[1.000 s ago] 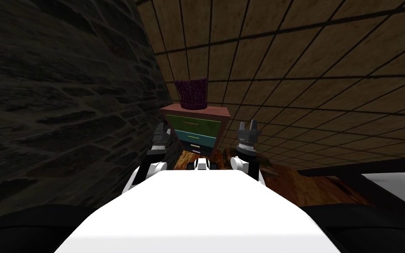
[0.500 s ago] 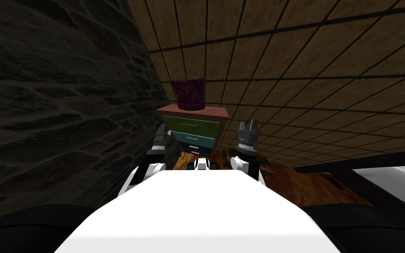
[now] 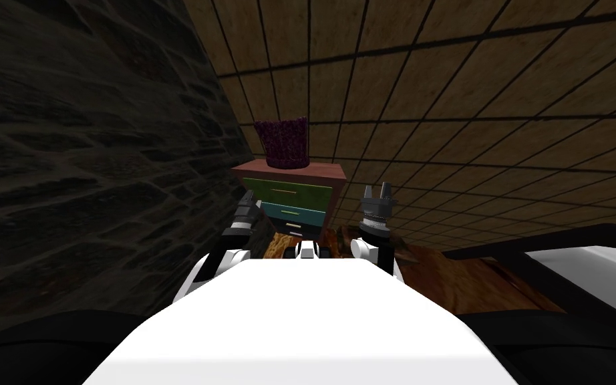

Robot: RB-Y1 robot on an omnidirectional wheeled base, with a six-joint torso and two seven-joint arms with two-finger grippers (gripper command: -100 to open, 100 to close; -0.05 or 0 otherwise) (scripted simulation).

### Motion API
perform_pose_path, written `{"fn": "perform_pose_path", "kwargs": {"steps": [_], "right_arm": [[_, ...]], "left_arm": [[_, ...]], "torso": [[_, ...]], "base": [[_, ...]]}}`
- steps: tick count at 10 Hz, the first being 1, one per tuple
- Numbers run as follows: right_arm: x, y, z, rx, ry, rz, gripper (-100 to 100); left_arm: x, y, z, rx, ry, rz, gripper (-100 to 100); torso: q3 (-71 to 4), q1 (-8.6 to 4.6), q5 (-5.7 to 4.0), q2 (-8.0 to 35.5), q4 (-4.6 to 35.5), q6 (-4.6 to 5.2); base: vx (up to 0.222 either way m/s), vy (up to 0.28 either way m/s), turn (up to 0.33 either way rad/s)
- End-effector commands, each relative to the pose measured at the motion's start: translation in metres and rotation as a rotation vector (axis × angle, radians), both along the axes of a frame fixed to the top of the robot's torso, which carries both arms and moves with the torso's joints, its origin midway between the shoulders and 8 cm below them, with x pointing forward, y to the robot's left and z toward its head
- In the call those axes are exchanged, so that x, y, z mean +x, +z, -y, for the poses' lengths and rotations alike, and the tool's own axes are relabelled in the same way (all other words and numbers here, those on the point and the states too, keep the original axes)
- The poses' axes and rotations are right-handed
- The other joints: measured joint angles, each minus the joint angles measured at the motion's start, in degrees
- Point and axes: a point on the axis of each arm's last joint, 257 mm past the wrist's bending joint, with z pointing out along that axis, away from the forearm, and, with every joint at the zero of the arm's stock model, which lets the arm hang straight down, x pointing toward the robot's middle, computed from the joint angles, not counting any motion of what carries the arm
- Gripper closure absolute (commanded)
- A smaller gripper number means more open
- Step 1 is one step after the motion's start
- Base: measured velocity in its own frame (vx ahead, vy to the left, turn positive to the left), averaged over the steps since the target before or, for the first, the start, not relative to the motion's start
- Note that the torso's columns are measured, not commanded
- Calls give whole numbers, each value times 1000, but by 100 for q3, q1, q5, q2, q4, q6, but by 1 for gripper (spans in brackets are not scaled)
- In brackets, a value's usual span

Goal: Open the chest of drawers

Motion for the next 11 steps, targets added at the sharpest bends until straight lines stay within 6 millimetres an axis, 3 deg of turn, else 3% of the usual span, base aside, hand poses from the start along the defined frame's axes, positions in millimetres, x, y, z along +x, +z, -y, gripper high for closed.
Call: {"fn": "perform_pose_path", "kwargs": {"steps": [1,11], "right_arm": [[0,0,0,0,0,0,0],[0,0,0,0,0,0,0]], "left_arm": [[0,-10,0,6,-4,-47,-100],[-6,-70,-5,53,-14,-293,-100]], "torso": [[0,1,0,0,0,0],[0,1,1,0,0,0]], "base": [[28,-5,-56],[36,-6,-63]]}}
